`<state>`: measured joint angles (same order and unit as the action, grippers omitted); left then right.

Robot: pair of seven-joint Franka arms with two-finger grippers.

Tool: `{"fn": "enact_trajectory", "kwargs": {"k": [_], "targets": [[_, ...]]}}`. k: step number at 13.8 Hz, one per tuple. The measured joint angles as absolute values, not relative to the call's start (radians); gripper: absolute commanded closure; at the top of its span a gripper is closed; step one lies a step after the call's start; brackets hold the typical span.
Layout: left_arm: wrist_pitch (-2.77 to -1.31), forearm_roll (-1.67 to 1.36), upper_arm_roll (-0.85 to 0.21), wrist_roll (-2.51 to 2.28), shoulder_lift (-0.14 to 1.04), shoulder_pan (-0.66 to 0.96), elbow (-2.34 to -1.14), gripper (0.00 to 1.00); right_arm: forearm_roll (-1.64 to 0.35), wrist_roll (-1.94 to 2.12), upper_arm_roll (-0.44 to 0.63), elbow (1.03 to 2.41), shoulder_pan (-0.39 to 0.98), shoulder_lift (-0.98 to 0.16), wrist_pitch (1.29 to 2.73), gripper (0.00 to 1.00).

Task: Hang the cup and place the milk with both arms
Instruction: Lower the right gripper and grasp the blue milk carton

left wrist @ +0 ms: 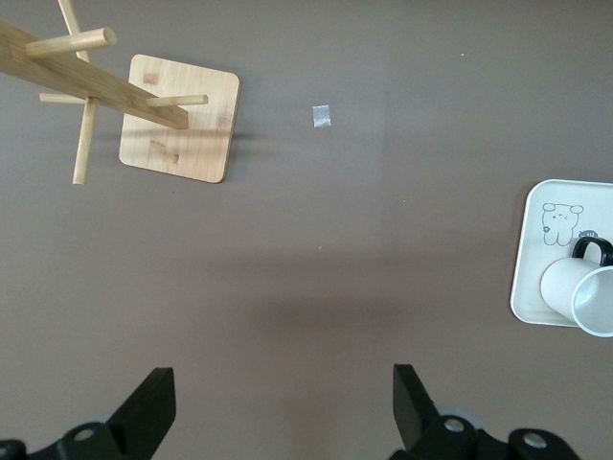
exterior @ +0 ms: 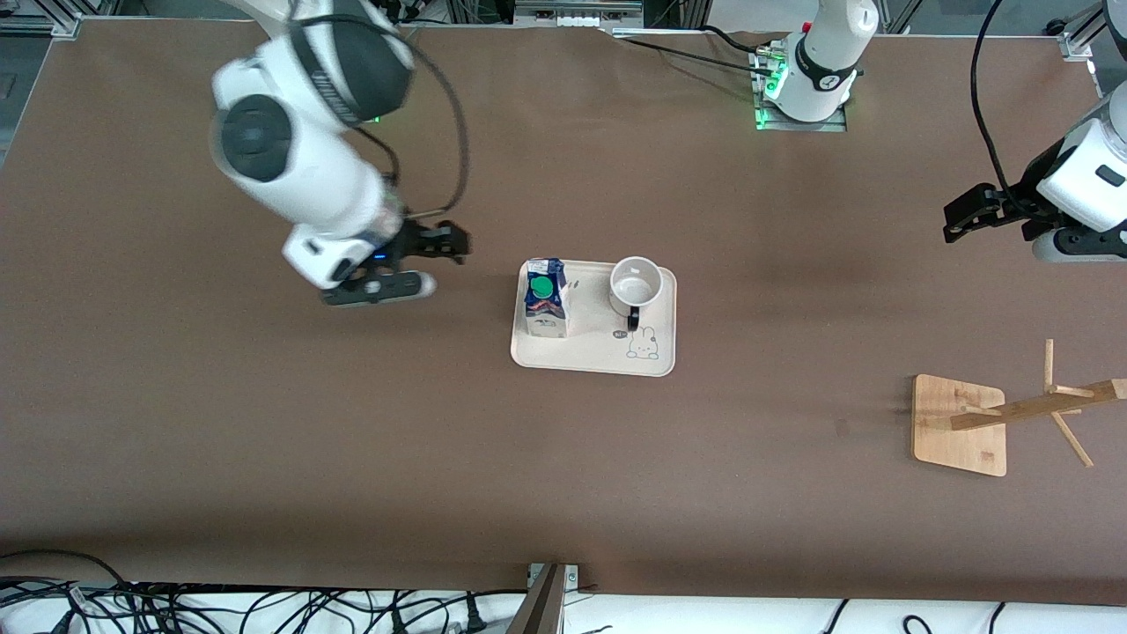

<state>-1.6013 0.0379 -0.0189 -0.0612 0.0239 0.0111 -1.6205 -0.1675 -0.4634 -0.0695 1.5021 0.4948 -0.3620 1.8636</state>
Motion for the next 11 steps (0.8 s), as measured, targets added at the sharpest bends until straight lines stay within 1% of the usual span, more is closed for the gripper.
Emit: {"fn": "enact_trajectory", "kwargs": {"k": [3,10,11], "targets": [[-1.559,0.038,-0.024,-0.060,0.024,0.011,-1.620,0.00,-0.167,-0.585,-0.069,1.460,0.592,-0.450,1.928,0.00],[-1.552,0.038,-0.026,-0.060,0.035,0.011,-1.609,0.00,-0.139,-0.684,-0.065,1.445,0.640,-0.559,2.024,0.00],[-1.552,0.038,-0.026,-0.060,0.040,0.011,-1.603,0.00,-0.135,-0.695,-0.064,1.445,0.646,-0.577,2.043,0.03]]}}
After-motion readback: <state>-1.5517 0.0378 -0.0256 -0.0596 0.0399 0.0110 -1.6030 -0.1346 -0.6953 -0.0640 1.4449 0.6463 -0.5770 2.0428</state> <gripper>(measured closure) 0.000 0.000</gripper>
